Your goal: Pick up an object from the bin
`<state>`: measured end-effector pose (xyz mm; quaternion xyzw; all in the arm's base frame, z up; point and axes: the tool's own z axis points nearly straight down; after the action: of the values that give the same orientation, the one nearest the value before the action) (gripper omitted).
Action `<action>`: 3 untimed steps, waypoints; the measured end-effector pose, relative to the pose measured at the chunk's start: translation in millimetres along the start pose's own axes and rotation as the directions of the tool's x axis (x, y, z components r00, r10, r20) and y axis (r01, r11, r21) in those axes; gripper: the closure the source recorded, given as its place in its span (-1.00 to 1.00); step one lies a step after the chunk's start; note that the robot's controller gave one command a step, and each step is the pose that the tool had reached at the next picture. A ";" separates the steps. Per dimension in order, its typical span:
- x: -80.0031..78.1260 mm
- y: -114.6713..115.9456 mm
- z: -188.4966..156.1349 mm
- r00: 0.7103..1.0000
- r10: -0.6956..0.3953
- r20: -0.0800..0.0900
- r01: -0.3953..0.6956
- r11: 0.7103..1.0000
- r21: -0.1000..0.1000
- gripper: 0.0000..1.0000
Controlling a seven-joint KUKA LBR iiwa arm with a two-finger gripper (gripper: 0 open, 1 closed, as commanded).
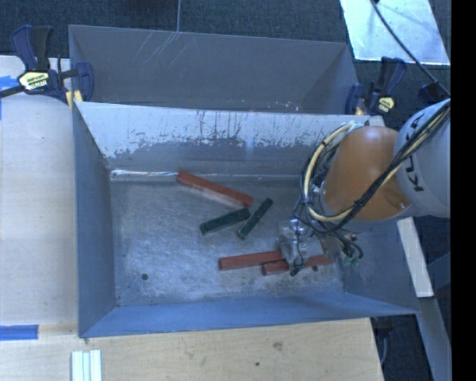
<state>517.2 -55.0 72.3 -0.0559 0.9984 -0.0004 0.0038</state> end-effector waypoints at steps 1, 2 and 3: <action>1.5 0.5 1.6 1.000 -0.001 -0.004 0.001 1.000 -0.001 -1.00; 24.4 79.3 -9.7 0.999 -0.037 -0.008 0.037 0.999 -0.005 -1.00; 23.7 74.0 -9.2 0.999 -0.032 -0.007 0.031 1.000 -0.002 1.00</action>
Offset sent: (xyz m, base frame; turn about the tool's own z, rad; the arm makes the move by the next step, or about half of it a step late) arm 0.0000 0.0000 0.0000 0.0000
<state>485.4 15.9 81.2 -0.0716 0.9974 0.0001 0.0004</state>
